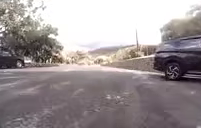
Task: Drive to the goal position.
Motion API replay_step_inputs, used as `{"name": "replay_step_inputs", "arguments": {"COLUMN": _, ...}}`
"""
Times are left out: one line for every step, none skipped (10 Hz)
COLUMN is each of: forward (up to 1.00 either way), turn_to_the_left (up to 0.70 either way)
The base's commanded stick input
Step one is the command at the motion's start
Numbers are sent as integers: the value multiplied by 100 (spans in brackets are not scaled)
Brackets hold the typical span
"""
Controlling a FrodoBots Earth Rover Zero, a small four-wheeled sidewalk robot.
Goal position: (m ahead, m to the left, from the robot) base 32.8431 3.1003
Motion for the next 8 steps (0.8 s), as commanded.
{"name": "replay_step_inputs", "arguments": {"forward": 100, "turn_to_the_left": -23}}
{"name": "replay_step_inputs", "arguments": {"forward": 100, "turn_to_the_left": -16}}
{"name": "replay_step_inputs", "arguments": {"forward": 100, "turn_to_the_left": -7}}
{"name": "replay_step_inputs", "arguments": {"forward": 100, "turn_to_the_left": 0}}
{"name": "replay_step_inputs", "arguments": {"forward": 100, "turn_to_the_left": 0}}
{"name": "replay_step_inputs", "arguments": {"forward": 100, "turn_to_the_left": 0}}
{"name": "replay_step_inputs", "arguments": {"forward": 100, "turn_to_the_left": 0}}
{"name": "replay_step_inputs", "arguments": {"forward": 100, "turn_to_the_left": 0}}
